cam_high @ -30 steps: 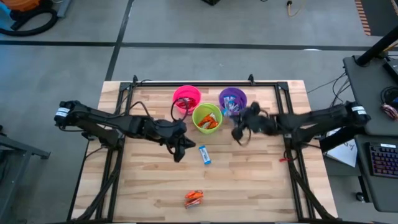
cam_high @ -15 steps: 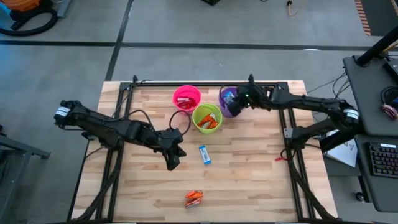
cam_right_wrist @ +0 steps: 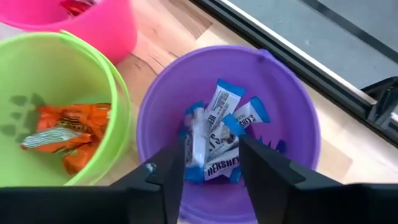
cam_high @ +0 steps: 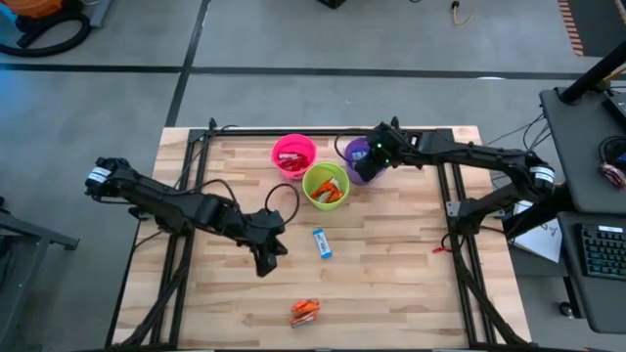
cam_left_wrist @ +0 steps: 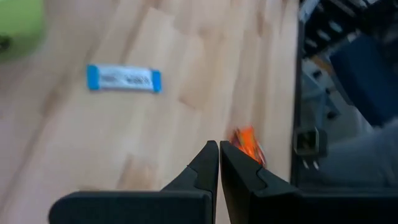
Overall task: Sort candy
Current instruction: Put the orange candy into the green bin
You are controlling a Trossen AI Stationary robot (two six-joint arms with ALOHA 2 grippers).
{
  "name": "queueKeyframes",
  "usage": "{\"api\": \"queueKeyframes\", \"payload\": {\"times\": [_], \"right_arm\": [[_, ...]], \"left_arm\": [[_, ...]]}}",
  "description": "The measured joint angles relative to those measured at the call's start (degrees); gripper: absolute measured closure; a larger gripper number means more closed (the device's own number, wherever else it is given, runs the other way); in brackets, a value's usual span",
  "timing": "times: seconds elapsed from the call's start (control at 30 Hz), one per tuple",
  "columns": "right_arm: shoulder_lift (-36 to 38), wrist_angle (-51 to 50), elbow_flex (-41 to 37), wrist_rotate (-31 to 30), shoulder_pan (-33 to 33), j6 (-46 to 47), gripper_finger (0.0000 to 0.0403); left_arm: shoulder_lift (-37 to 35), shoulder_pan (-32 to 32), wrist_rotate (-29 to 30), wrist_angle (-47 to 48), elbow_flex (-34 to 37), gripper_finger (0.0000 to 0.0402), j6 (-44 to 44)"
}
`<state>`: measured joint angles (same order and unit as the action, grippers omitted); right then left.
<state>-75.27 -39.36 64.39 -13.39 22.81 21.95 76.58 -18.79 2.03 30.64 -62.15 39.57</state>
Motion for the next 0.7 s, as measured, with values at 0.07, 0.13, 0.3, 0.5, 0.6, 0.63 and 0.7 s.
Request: {"api": "queueKeyframes", "payload": {"times": [0.07, 0.13, 0.3, 0.5, 0.6, 0.63, 0.7], "right_arm": [[0.5, -2.6, 2.0, 0.3, -0.1, 0.1, 0.0251], [1.1, -5.1, 4.2, 0.4, -0.5, 0.6, 0.0241], [2.3, -10.1, 8.6, 0.4, -2.5, 1.0, 0.0227], [3.6, -11.5, 10.7, 3.4, -6.2, 3.5, 0.0214], [4.0, -11.5, 11.0, 3.6, -8.4, 5.1, 0.0206], [4.0, -11.6, 11.1, 3.6, -9.2, 5.5, 0.0203], [4.0, -11.5, 11.1, 3.5, -10.5, 6.5, 0.0197]], "left_arm": [[0.0, -0.9, -1.8, 0.8, 0.0, 0.0402, 0.0], [0.1, -2.1, -2.8, 0.8, 0.0, 0.0402, 0.0], [0.1, -7.6, -1.6, 0.8, 0.0, 0.0401, -1.3], [0.1, -12.9, 5.3, 0.7, 0.0, 0.039, -0.5], [0.9, -14.2, 6.0, 0.3, 0.0, 0.0366, -0.4], [1.4, -14.6, 6.0, 0.2, 0.0, 0.0355, -0.4], [2.6, -15.5, 6.0, -0.5, 0.0, 0.033, -0.4]]}}
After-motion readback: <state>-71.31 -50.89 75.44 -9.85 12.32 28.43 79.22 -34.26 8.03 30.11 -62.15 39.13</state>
